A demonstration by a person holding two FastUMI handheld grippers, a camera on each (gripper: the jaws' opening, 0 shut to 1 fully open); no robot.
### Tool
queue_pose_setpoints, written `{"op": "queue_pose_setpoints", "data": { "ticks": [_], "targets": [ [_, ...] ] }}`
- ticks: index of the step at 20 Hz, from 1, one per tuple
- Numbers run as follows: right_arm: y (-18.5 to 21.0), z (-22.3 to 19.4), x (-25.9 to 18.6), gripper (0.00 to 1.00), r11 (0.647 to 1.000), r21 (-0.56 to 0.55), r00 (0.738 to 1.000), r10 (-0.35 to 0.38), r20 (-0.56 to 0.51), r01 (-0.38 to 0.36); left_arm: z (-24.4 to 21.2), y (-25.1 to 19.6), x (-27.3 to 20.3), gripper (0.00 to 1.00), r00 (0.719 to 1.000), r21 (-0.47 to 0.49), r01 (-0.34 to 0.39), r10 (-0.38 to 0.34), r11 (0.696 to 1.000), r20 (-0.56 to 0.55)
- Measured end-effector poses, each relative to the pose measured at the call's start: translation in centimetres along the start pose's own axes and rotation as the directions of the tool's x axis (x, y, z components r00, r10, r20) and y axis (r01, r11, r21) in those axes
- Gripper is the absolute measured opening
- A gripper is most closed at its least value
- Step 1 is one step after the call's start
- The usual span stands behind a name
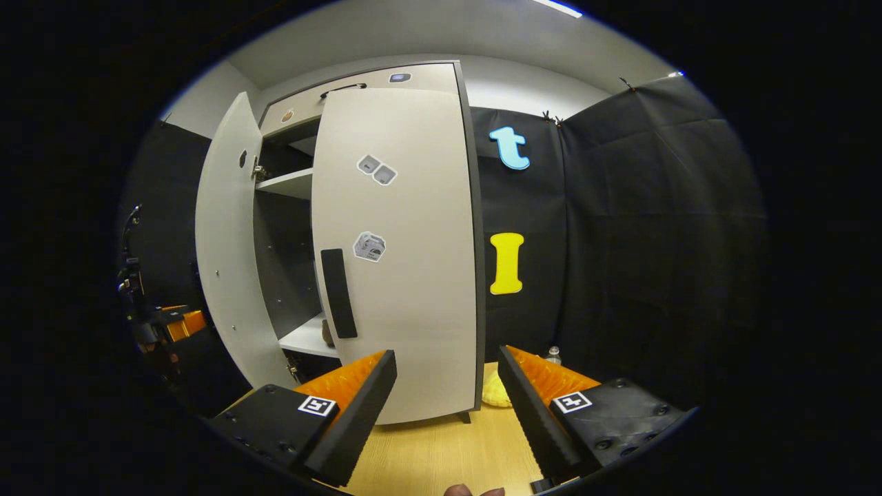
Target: Grab one shoe with the right hand and put it into the shoe cabinet, grab the other shoe with the left hand and put it into the shoe cabinet; then close the right door with the right hand and the left door with the left hand.
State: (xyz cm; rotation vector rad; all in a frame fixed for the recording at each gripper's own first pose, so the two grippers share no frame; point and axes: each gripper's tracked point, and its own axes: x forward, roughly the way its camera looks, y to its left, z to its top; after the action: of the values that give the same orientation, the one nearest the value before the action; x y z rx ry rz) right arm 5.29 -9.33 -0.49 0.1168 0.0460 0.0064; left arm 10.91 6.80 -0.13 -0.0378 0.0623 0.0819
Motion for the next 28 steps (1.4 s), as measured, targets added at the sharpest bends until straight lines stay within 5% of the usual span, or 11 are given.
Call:
{"op": "queue_pose_setpoints", "data": {
  "ticks": [9,28],
  "targets": [
    [0.8,-0.3,-0.7,0.98,1.000,0.010,1.000,0.017,0.004,-0.017,-0.1,-8.3,-1.3,0.93,0.992,0.046,0.124,-0.124,0.991,-0.011],
    [6.3,0.3,-2.1,0.98,0.998,-0.044,0.998,0.051,0.039,-0.049,0.5,-6.3,-8.3,0.94,0.990,0.043,0.139,-0.138,0.989,-0.008]
  ]
}}
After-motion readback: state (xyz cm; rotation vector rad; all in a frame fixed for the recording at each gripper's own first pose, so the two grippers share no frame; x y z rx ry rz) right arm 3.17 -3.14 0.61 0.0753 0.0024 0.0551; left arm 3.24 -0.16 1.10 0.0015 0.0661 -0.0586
